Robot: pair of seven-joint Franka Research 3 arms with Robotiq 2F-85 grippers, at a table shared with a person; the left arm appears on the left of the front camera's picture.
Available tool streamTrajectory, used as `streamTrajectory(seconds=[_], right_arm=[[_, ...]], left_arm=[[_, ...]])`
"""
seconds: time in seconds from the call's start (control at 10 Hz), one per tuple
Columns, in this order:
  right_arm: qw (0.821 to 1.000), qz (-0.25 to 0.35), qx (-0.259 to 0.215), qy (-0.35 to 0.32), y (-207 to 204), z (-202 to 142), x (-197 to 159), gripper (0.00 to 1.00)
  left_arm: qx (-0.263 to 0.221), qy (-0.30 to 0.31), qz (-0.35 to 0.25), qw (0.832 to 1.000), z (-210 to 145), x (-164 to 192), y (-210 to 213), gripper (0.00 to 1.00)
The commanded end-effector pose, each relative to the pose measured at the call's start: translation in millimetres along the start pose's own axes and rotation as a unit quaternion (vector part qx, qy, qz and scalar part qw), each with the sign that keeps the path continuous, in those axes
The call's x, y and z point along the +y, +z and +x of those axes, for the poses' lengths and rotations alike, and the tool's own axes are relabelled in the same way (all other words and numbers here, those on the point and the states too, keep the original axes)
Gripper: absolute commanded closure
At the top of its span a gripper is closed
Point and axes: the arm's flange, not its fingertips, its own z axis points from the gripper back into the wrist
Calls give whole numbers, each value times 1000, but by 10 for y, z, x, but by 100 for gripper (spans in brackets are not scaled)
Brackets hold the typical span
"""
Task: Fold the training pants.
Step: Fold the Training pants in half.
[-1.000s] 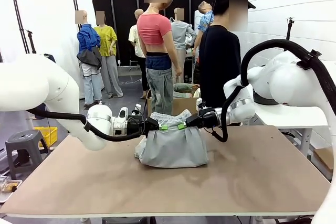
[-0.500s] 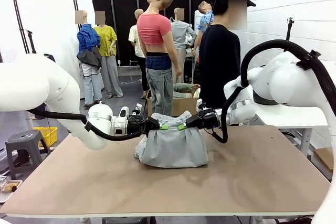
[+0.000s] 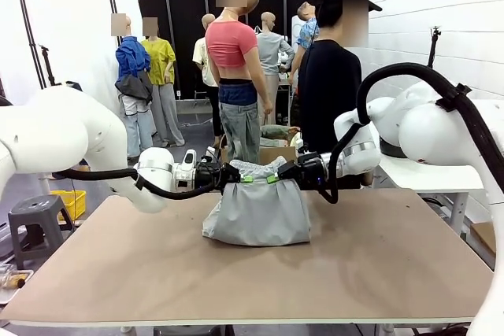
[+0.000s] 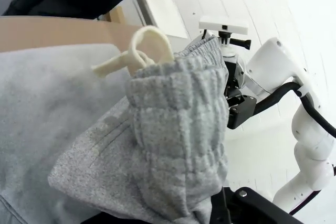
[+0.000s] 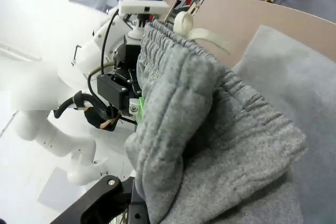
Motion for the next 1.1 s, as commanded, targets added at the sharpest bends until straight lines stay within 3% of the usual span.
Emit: streamTrajectory(seconds=[0.0, 0.5, 1.0], right_arm=[[999, -6, -19, -41, 47, 74, -137, 100], [994, -21, -16, -106, 122, 54, -399, 100], [993, -29, -52, -102, 231, 145, -609, 100]], left_arm=[[25, 38, 13, 999, 18, 128, -45, 100], [52, 96, 41, 993, -54, 343, -19, 100], [31, 75, 40, 996, 92, 513, -78, 100]])
